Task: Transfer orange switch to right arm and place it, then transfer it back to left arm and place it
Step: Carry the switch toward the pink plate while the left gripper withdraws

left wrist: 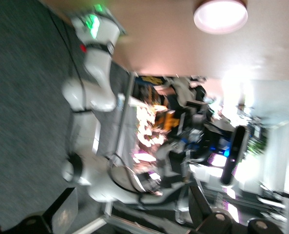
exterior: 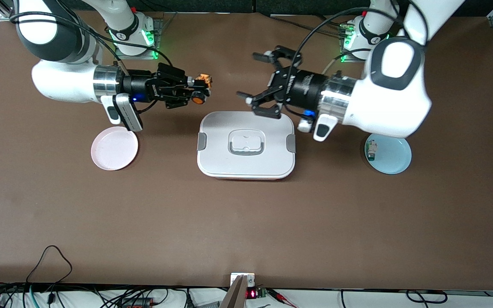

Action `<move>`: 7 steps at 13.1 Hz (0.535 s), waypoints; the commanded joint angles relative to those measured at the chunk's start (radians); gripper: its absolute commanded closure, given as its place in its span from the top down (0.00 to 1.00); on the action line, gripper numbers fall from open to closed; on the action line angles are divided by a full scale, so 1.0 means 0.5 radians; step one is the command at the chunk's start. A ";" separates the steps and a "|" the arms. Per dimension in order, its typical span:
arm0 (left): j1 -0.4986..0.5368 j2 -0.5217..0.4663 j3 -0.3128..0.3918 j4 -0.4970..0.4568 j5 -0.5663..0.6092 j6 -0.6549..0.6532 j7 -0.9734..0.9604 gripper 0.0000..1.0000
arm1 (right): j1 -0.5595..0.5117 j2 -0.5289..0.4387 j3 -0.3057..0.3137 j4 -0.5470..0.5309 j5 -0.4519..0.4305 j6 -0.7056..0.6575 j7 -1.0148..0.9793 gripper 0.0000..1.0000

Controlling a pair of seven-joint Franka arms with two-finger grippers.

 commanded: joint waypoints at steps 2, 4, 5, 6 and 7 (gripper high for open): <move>-0.004 -0.059 -0.045 0.229 0.641 -0.361 0.055 1.00 | -0.207 -0.022 0.014 0.020 -0.745 -0.016 -0.096 0.36; 0.000 -0.157 -0.033 0.236 0.842 -0.558 0.386 1.00 | -0.278 -0.016 0.014 0.035 -1.135 -0.013 -0.237 0.36; 0.000 -0.200 -0.032 0.230 0.967 -0.626 0.576 1.00 | -0.309 -0.013 0.014 0.044 -1.316 -0.013 -0.277 0.36; 0.000 -0.234 -0.035 0.230 1.123 -0.723 0.742 1.00 | -0.325 -0.013 0.014 0.050 -1.513 -0.007 -0.302 0.36; 0.000 -0.253 -0.039 0.233 1.234 -0.791 0.856 1.00 | -0.340 -0.013 0.014 0.059 -1.751 0.002 -0.333 0.36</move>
